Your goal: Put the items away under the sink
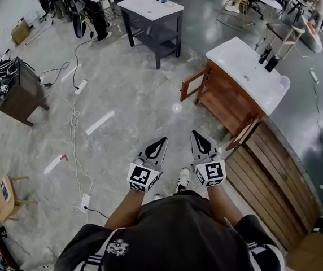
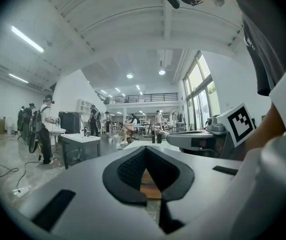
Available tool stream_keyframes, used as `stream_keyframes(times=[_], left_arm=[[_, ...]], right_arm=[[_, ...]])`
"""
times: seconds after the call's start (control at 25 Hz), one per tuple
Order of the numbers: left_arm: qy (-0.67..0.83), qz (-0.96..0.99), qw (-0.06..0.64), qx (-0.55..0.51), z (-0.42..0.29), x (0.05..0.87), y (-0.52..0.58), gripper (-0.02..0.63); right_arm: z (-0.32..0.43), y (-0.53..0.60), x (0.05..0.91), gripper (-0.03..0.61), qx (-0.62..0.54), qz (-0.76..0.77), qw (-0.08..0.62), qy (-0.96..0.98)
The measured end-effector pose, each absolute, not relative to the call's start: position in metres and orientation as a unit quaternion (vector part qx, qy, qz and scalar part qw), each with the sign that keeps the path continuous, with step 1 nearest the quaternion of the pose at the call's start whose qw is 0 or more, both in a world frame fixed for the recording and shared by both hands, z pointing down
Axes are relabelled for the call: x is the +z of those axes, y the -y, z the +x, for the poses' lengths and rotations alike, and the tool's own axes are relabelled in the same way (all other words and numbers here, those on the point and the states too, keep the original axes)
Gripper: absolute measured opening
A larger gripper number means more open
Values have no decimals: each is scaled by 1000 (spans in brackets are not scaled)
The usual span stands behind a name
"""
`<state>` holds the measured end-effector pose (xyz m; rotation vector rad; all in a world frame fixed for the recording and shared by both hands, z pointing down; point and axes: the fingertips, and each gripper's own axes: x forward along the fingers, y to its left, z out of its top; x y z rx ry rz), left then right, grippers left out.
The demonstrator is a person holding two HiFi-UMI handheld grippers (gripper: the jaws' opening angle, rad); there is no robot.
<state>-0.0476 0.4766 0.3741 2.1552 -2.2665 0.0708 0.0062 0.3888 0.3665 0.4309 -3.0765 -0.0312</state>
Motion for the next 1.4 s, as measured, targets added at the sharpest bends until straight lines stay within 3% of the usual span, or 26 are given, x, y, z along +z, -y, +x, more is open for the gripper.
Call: stream_keyframes(times=[0.8, 1.4], left_arm=[[710, 702, -3, 48, -64, 367, -302, -2], [667, 744, 20, 38, -87, 385, -206, -2]], right_arm=[[-6, -244, 381, 23, 11, 130, 25, 991], [-10, -151, 393, 23, 8, 226, 46, 973]])
